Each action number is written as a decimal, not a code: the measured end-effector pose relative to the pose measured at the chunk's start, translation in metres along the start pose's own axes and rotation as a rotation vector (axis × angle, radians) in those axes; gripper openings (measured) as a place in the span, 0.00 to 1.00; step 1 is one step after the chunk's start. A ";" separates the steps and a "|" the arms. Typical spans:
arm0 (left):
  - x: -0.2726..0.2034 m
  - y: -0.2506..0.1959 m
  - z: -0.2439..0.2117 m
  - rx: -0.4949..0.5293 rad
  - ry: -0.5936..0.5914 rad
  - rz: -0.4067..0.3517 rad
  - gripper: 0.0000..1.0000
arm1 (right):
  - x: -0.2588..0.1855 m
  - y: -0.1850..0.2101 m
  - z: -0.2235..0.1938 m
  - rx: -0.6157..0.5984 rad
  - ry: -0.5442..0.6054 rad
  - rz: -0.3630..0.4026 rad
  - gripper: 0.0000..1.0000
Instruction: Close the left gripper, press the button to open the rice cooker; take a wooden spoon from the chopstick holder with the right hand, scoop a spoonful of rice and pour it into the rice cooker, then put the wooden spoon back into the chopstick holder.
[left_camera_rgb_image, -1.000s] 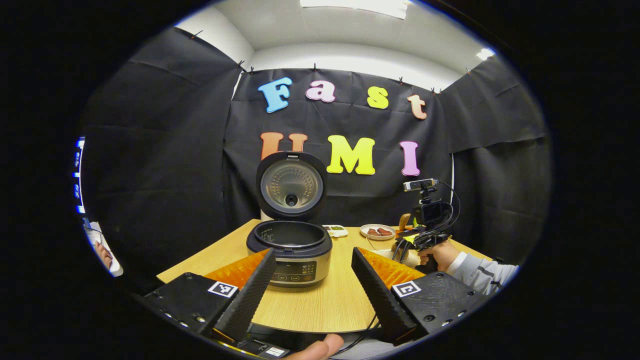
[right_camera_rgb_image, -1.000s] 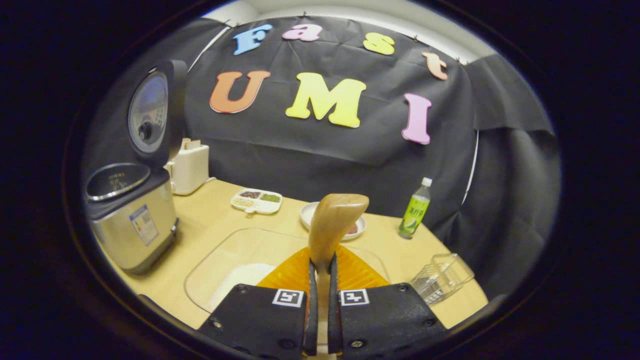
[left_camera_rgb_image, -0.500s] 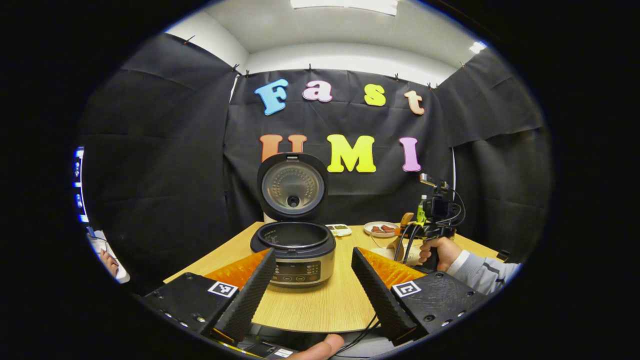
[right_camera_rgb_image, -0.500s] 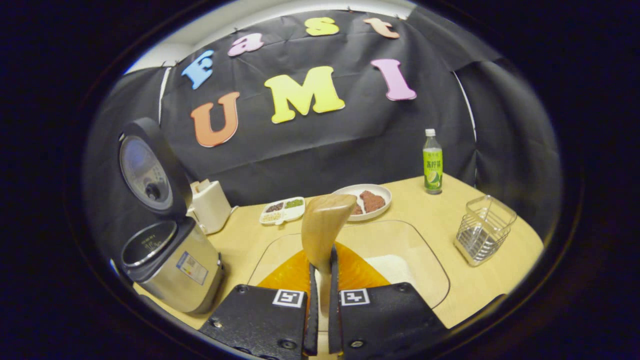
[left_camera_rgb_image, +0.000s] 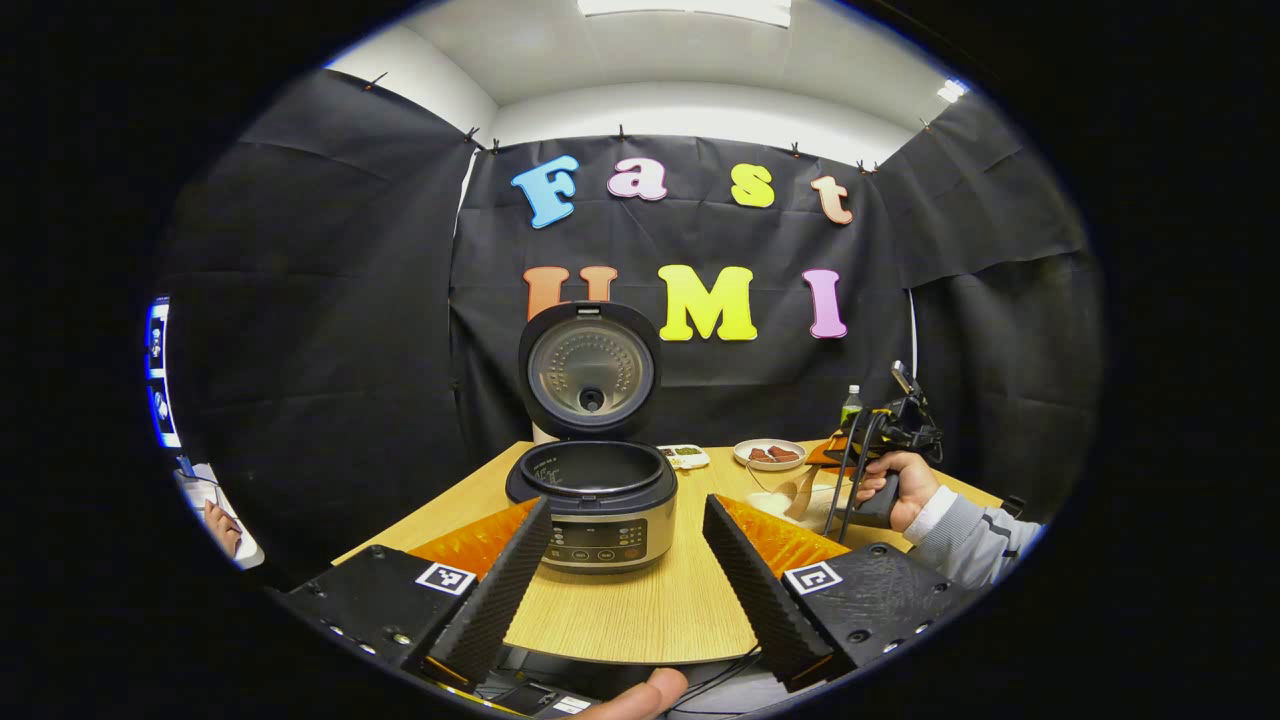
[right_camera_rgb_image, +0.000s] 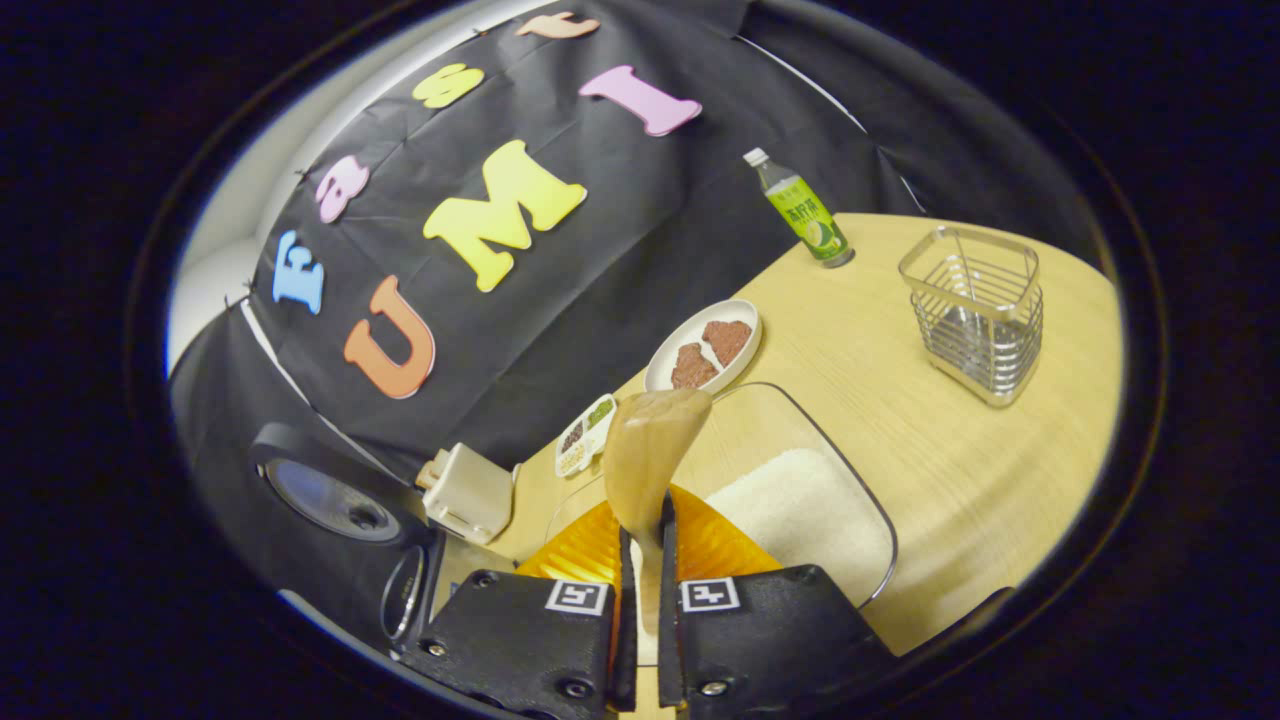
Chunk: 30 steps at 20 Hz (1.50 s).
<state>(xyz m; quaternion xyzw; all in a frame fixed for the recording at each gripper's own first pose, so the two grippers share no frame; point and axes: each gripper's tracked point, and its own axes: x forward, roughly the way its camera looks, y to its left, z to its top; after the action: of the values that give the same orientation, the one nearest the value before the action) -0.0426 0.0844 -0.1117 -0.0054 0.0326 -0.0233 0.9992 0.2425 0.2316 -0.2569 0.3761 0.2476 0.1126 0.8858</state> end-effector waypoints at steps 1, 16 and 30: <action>0.001 0.000 0.001 0.001 0.000 0.000 0.96 | -0.001 0.000 0.002 0.044 0.002 0.016 0.13; -0.003 0.003 -0.006 0.015 0.011 -0.002 0.96 | -0.047 0.008 0.046 0.516 -0.134 0.145 0.13; -0.024 0.070 -0.012 -0.020 0.019 0.083 0.97 | -0.030 0.175 -0.045 0.518 0.030 0.326 0.13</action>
<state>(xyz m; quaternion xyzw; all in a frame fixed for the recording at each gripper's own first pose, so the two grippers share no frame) -0.0645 0.1558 -0.1232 -0.0139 0.0424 0.0185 0.9988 0.1910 0.3682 -0.1469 0.6224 0.2177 0.1921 0.7269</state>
